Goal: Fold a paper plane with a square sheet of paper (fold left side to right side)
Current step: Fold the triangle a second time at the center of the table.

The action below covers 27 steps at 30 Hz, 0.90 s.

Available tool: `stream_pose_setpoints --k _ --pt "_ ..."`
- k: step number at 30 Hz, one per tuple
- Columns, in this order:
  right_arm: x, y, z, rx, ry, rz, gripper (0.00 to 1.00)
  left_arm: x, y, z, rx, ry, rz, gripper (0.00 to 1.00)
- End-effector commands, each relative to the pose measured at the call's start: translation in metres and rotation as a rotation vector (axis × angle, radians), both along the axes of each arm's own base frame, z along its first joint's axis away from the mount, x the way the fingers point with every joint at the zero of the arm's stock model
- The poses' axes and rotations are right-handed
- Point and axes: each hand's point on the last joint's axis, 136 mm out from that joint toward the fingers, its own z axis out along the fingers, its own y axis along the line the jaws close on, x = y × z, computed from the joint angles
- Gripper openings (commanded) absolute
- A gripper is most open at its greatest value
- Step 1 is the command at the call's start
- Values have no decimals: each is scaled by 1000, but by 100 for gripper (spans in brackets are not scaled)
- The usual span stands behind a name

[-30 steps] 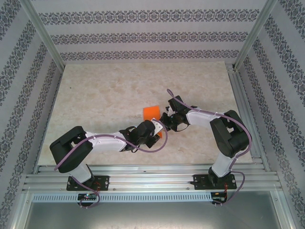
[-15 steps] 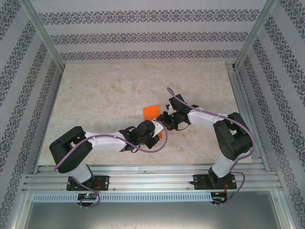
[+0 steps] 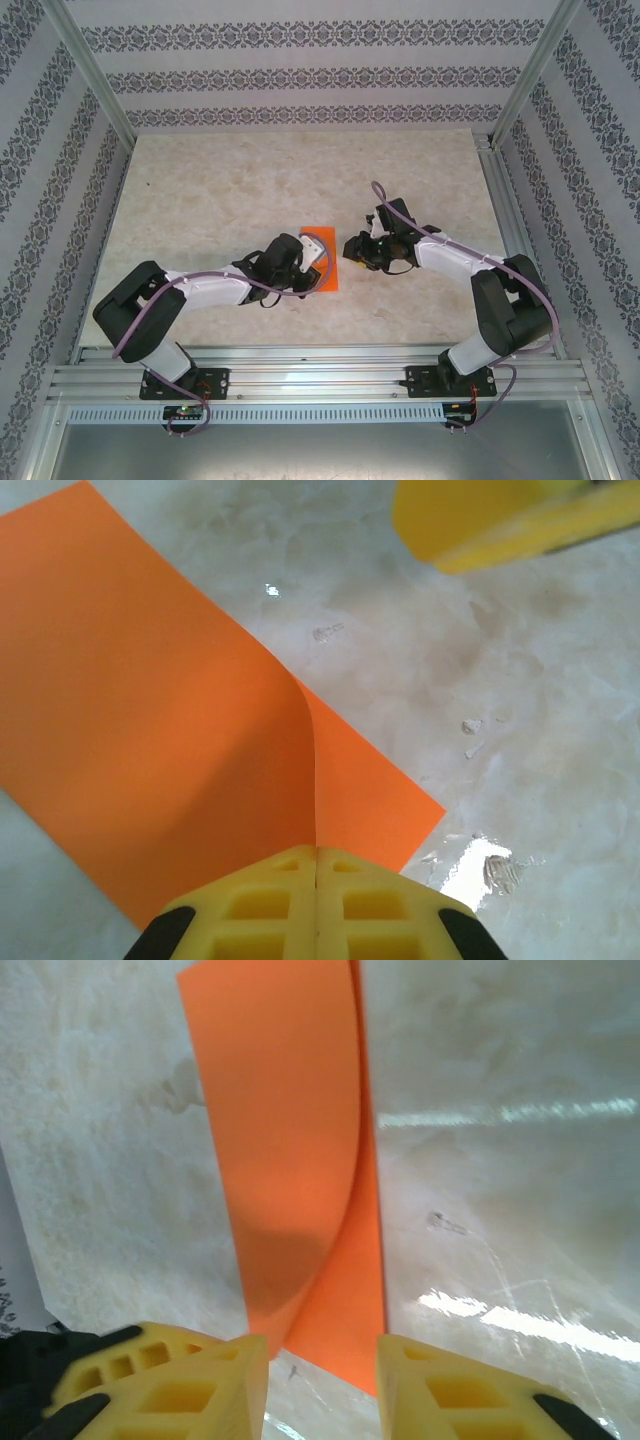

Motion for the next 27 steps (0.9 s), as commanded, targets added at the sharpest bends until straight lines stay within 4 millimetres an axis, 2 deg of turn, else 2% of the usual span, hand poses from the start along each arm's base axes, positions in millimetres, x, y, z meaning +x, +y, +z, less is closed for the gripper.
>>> stream_pose_setpoints --k 1,6,10,14,20,27 --pt "3 4 4 41 -31 6 34 1 -9 23 -103 -13 -34 0" --pt "-2 7 5 67 -35 16 32 10 -6 25 -122 -2 -36 0" --pt "-10 19 -3 90 4 38 17 20 -2 26 -128 8 -29 0" --pt "-17 35 -11 99 27 61 10 26 -1 24 -132 19 -33 0" --pt "-22 45 -28 85 71 63 10 36 4 19 -125 28 -11 0" --pt "-33 51 -50 44 129 81 10 33 13 3 -95 57 15 0"
